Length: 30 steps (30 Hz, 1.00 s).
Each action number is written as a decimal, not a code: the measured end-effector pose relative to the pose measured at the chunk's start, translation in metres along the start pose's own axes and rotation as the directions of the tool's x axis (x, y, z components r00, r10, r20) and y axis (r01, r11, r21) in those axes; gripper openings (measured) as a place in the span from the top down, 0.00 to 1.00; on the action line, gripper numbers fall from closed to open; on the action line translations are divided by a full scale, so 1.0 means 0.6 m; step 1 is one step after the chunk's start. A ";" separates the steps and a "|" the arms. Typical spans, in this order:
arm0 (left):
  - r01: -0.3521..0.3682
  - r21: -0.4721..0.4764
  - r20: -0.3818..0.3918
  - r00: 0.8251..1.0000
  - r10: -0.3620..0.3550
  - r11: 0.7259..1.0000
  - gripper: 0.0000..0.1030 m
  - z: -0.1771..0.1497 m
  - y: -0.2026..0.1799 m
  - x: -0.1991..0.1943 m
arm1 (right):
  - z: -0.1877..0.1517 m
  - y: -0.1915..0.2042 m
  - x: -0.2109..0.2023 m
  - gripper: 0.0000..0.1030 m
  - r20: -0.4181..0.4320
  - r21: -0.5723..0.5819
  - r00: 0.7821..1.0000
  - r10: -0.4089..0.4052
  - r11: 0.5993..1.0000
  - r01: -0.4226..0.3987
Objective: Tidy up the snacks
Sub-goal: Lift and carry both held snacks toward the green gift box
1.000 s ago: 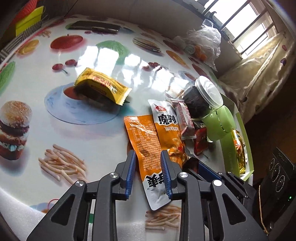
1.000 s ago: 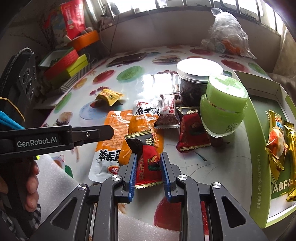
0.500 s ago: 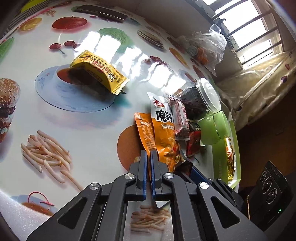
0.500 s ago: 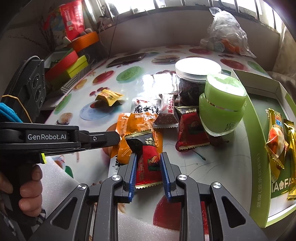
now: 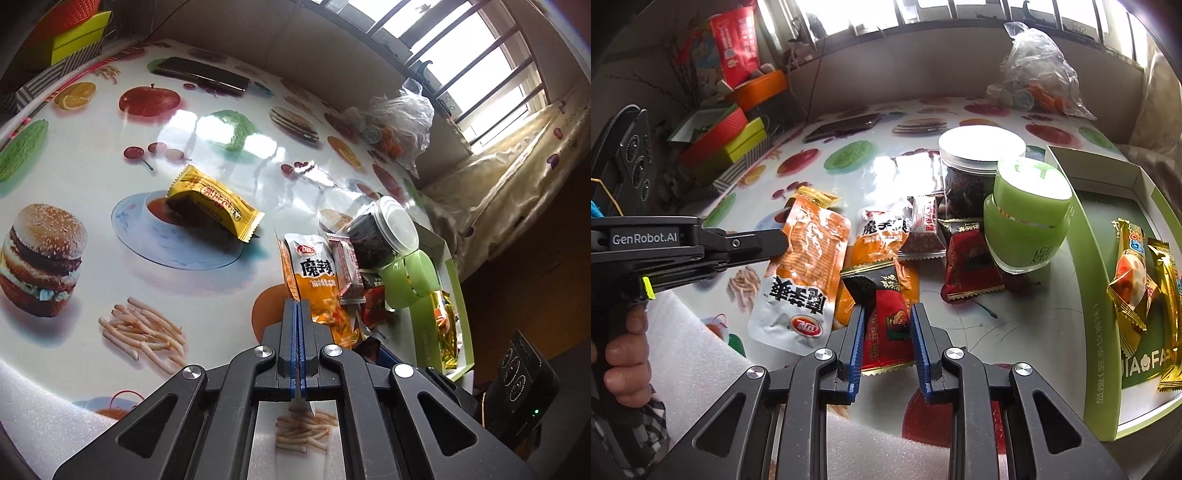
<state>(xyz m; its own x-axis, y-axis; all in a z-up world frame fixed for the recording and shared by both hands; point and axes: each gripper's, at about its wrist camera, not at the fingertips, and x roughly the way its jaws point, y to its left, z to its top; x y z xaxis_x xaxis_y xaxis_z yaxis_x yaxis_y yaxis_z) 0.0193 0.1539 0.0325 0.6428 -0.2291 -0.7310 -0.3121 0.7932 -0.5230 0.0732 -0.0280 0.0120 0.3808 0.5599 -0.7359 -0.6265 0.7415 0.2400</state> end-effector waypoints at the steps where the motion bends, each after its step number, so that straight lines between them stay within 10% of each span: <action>1: 0.005 0.000 0.007 1.000 -0.005 1.000 1.00 0.001 -0.001 -0.005 | 0.002 0.001 -0.003 0.78 0.005 0.000 1.000 0.000 1.000 0.000; 30: 0.113 0.209 0.061 0.990 -0.129 0.971 1.00 0.014 -0.154 -0.061 | 0.036 -0.054 -0.147 0.78 0.182 0.085 0.976 -0.118 0.991 0.104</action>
<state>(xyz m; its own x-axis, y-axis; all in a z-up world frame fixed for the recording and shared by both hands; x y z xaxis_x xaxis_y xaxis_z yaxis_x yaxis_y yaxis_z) 0.0306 0.0937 0.1110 0.7190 -0.2943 -0.6297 -0.0844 0.8623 -0.4994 0.0747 -0.0933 0.0827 0.5695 0.5267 -0.6310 -0.5236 0.8243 0.2155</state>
